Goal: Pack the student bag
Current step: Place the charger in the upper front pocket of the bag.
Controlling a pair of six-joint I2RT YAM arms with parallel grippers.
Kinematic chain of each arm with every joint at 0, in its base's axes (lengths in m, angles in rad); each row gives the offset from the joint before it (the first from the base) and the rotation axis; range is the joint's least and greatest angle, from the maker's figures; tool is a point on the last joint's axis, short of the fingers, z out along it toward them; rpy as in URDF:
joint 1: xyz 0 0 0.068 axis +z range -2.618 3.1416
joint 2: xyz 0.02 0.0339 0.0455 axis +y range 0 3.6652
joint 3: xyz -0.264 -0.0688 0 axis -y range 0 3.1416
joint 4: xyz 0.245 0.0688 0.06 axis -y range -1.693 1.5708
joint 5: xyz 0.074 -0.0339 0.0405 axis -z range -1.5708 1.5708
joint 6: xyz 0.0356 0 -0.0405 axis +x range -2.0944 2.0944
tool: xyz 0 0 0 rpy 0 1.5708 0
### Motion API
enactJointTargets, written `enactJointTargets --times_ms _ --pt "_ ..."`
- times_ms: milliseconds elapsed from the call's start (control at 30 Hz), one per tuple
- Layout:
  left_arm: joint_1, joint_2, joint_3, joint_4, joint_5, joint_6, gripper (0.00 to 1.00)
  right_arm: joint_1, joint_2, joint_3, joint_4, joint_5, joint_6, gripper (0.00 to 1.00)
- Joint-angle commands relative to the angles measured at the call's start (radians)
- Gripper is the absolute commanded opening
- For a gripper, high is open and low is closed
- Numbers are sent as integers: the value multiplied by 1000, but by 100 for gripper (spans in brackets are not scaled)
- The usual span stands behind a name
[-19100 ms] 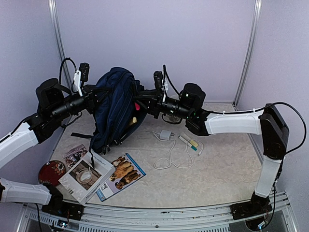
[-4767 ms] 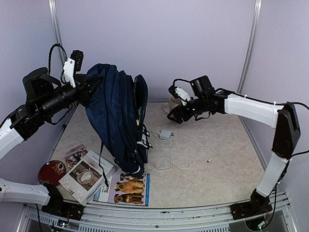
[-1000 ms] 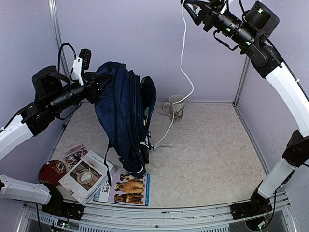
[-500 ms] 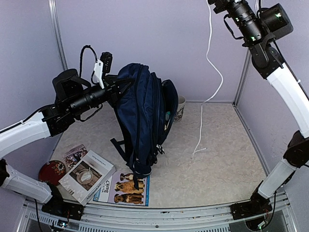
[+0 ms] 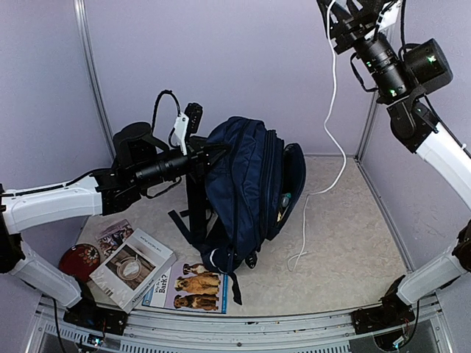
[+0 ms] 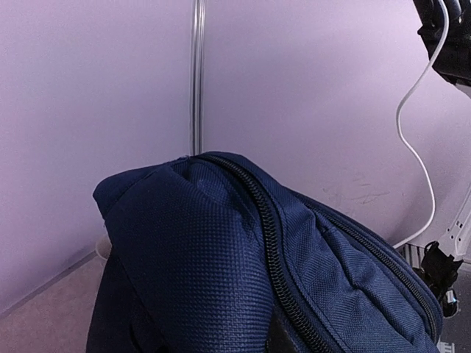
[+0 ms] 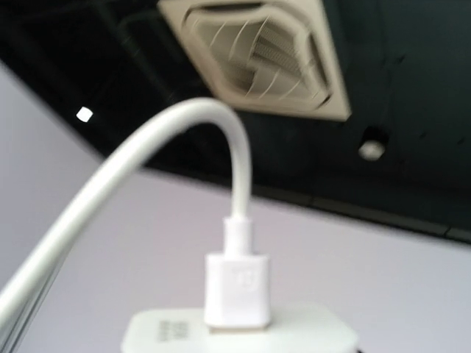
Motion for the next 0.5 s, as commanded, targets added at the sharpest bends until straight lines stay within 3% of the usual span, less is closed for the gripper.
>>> enactJointTargets --times_ms 0,267,467 --pt "3 9 -60 -94 -27 -16 0 -3 -57 -146 -55 -43 19 0" --pt "19 -62 -69 -83 -76 -28 0 -4 -98 -403 -191 -114 157 0" --pt "26 -105 -61 -81 -84 -17 0 -19 -68 -484 -267 -142 223 0"
